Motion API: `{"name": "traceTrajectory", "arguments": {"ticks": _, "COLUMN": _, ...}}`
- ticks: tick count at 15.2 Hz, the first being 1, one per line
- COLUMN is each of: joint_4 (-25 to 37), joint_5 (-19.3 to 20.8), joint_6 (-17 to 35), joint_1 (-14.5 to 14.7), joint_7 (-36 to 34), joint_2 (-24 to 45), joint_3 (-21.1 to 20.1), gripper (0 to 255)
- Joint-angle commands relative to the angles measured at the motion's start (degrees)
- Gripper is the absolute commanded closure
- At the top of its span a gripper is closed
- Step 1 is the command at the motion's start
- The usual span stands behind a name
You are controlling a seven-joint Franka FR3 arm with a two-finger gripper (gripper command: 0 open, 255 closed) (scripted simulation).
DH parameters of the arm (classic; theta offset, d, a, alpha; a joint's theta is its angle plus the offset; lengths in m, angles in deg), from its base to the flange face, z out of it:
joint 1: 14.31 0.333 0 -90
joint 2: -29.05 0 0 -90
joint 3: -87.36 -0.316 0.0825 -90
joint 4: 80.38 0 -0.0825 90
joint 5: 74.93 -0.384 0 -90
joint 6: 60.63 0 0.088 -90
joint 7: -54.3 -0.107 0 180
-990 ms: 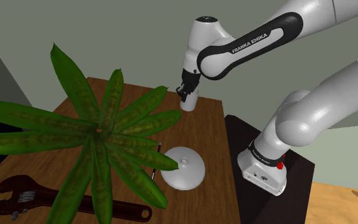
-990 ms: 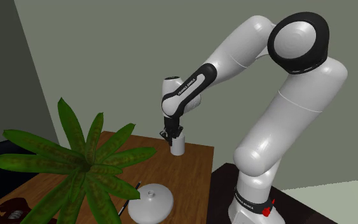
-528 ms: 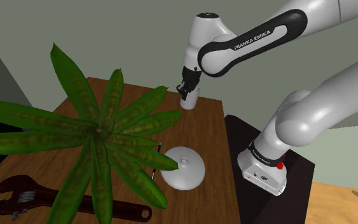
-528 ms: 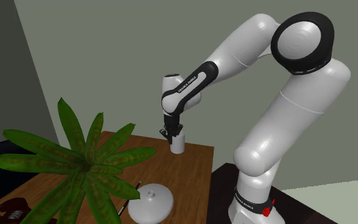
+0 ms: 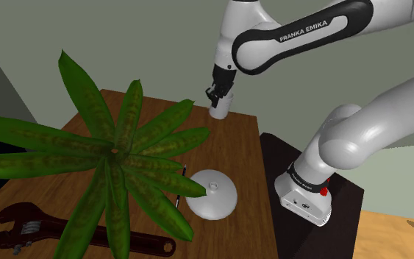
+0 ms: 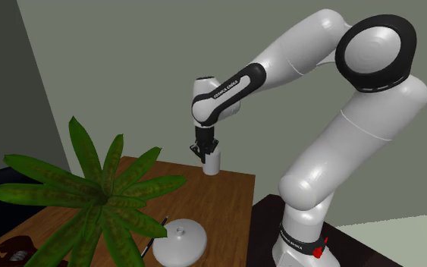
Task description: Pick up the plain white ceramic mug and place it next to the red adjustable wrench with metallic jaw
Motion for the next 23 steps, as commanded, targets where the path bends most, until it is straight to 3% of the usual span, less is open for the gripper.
{"name": "traceTrajectory", "arguments": {"ticks": 1, "joint_4": 1.0, "joint_5": -0.1, "joint_6": -2.0, "joint_1": 0.1, "joint_7": 0.1, "joint_2": -0.9, "joint_3": 0.1, "gripper": 255}}
{"name": "traceTrajectory", "arguments": {"ticks": 23, "joint_4": 14.0, "joint_5": -0.1, "joint_6": -19.6, "joint_1": 0.1, "joint_7": 0.9, "joint_2": -5.6, "joint_3": 0.9, "gripper": 255}}
